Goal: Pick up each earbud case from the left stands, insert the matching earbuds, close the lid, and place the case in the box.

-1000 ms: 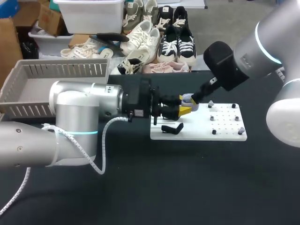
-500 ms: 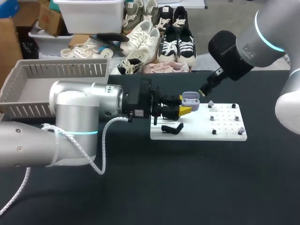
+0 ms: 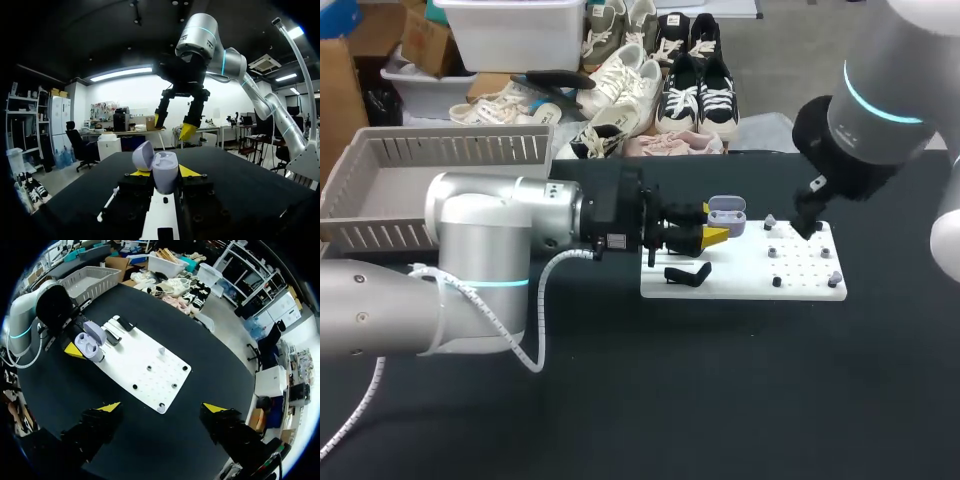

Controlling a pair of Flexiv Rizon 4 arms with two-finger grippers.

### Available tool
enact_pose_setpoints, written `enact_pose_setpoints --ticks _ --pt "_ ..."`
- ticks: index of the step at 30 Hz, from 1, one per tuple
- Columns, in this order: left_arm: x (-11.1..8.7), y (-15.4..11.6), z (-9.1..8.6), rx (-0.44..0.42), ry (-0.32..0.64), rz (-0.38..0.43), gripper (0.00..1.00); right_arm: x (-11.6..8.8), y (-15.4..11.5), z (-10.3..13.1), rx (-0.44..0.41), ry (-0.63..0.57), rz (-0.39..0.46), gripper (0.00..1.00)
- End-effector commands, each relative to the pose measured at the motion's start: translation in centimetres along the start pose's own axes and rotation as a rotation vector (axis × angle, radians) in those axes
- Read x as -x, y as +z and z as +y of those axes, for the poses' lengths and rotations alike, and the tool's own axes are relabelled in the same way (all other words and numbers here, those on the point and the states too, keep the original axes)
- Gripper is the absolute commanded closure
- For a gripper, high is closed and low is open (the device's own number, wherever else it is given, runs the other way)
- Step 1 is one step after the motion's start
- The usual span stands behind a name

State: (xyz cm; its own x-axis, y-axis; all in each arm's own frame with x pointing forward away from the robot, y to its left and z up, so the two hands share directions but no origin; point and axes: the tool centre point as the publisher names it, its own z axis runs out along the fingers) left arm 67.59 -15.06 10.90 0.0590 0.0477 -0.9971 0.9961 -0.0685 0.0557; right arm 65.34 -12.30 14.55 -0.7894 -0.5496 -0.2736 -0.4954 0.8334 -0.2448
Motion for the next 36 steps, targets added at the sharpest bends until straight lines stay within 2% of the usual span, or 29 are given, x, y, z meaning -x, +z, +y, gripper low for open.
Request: enact_pose_setpoints --ticks 1,12,21,25,36 --pt "0.0 0.0 -0.1 0.005 0.001 0.0 1.0 -0.3 1.0 0.6 -0.032 0.023 0.055 0.0" --pt "0.0 0.0 -0.1 0.005 0.001 0.0 1.0 -2.0 3.5 0.5 0.027 0.118 0.158 0.0" --pt "0.0 0.0 -0.1 0.005 0.001 0.0 1.0 -3.1 4.6 1.0 0.031 0.18 0.182 0.0" --pt "0.0 0.0 -0.1 0.005 0.001 0.0 1.0 -3.5 4.9 1.2 0.0 0.195 0.196 0.0" --pt "0.0 0.0 -0.1 0.005 0.001 0.0 1.0 -4.6 5.9 1.8 -0.017 0.234 0.172 0.0"
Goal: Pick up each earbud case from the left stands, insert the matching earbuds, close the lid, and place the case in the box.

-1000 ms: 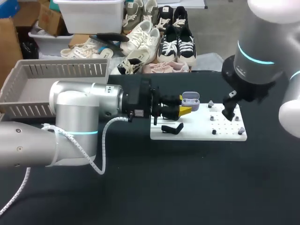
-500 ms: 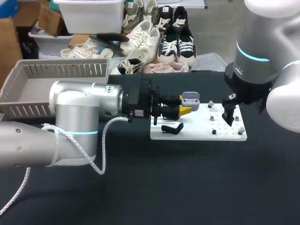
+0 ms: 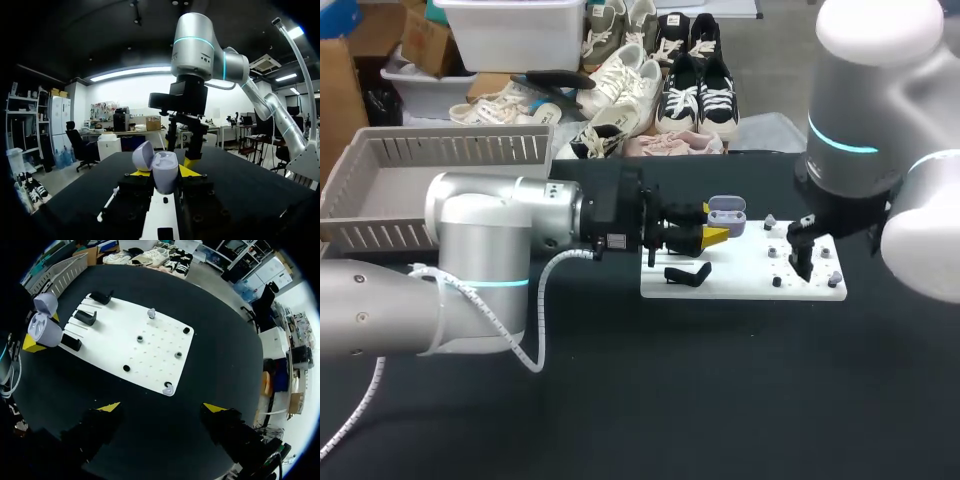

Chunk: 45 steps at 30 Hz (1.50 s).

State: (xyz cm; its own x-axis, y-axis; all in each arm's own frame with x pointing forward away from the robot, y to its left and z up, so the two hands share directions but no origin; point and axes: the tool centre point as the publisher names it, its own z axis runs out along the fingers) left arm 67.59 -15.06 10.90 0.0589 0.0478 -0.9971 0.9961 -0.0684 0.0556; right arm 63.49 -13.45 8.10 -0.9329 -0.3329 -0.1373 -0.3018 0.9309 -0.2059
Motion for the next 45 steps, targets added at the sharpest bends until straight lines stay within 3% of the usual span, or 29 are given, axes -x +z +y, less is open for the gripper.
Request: enact_pose_setpoints --ticks 1,6,13,18,19,20,37,45 --pt "0.0 0.0 -0.1 0.005 0.001 0.0 1.0 -0.7 0.8 0.0 -0.006 0.017 -0.023 0.0" --pt "0.0 0.0 -0.1 0.005 0.001 0.0 1.0 -0.8 1.5 -0.2 0.013 0.051 -0.031 0.02" --pt "0.0 0.0 -0.1 0.005 0.001 0.0 1.0 -0.8 2.7 -0.2 0.021 0.064 -0.034 0.27" --pt "0.0 0.0 -0.1 0.005 0.001 0.0 1.0 -0.3 3.4 -0.1 0.027 0.064 -0.039 0.31" --pt "0.0 0.0 -0.1 0.005 0.001 0.0 1.0 -0.2 3.6 -0.1 0.031 0.065 -0.041 0.38" --pt "0.0 0.0 -0.1 0.005 0.001 0.0 1.0 -0.1 3.7 -0.1 0.034 0.067 -0.043 0.53" --pt "0.0 0.0 -0.1 0.005 0.001 0.0 1.0 0.2 5.3 -0.6 0.073 0.084 -0.011 0.51" --pt "0.0 0.0 -0.1 0.005 0.001 0.0 1.0 0.5 5.8 -0.9 0.065 0.079 -0.011 0.56"
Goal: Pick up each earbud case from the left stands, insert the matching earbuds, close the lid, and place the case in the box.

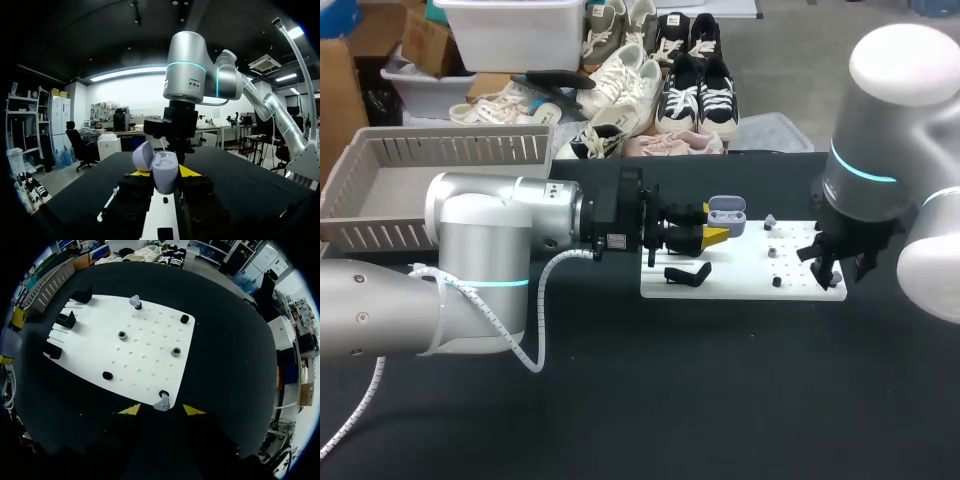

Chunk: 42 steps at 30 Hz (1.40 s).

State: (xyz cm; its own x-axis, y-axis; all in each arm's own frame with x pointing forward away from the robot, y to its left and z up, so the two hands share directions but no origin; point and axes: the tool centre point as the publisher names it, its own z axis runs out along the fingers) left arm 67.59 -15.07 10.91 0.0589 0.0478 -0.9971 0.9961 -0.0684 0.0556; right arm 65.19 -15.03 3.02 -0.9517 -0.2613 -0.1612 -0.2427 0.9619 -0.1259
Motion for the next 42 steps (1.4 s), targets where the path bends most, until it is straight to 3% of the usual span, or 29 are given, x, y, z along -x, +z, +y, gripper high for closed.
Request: enact_pose_setpoints --ticks 1,13,21,37,40,42 --pt "0.0 0.0 -0.1 0.005 0.001 0.0 1.0 0.1 0.3 0.0 -0.007 0.001 0.001 0.57" --pt "0.0 0.0 -0.1 0.005 0.001 0.0 1.0 0.3 0.9 0.1 -0.044 -0.02 0.002 0.61" --pt "0.0 0.0 -0.1 0.005 0.001 0.0 1.0 0.3 1.1 0.0 -0.058 -0.019 0.003 0.7" --pt "0.0 0.0 -0.1 0.005 0.001 0.0 1.0 0.3 1.4 0.0 -0.07 -0.027 0.01 0.74" --pt "0.0 0.0 -0.1 0.005 0.001 0.0 1.0 0.2 1.5 0.0 -0.059 -0.022 0.009 0.77" --pt "0.0 0.0 -0.1 0.005 0.001 0.0 1.0 0.2 1.6 0.0 -0.063 -0.025 0.013 0.93"
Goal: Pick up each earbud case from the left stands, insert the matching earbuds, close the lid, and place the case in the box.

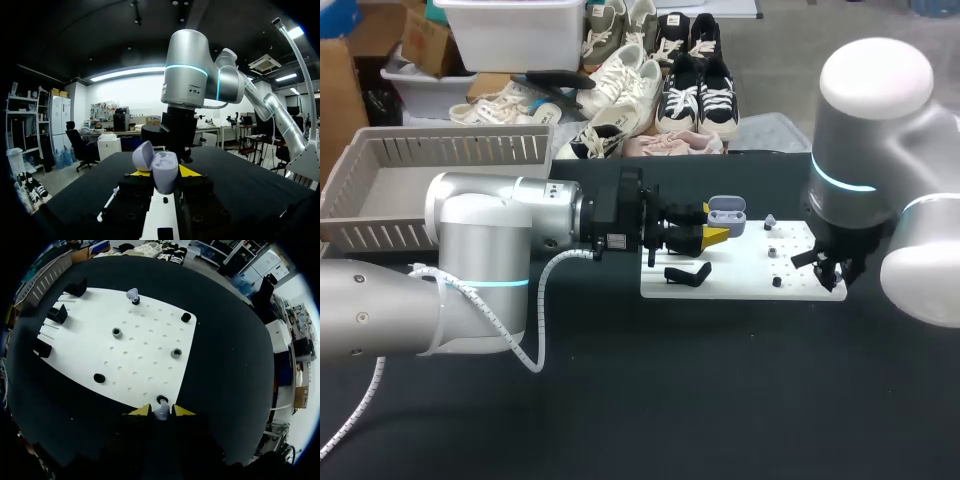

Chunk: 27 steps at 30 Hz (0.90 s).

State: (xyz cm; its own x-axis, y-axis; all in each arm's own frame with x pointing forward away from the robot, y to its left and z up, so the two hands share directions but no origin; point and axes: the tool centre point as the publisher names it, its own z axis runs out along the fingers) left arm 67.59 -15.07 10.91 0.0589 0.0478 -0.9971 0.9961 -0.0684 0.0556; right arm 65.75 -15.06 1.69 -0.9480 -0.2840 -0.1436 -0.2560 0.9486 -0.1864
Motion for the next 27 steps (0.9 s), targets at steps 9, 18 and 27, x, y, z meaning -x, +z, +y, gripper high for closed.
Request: enact_pose_setpoints --ticks 9,18,27 --pt "0.01 0.02 -0.11 0.005 0.001 0.0 1.0 -0.11 0.28 0.05 -0.003 -0.002 0.002 1.0" --pt "0.01 0.02 -0.11 0.005 0.001 0.0 1.0 -0.29 0.11 0.11 -0.003 -0.003 -0.001 1.0" --pt "0.01 0.02 -0.11 0.005 0.001 0.0 1.0 -0.6 -0.19 0.01 -0.014 0.0 -0.011 1.0"
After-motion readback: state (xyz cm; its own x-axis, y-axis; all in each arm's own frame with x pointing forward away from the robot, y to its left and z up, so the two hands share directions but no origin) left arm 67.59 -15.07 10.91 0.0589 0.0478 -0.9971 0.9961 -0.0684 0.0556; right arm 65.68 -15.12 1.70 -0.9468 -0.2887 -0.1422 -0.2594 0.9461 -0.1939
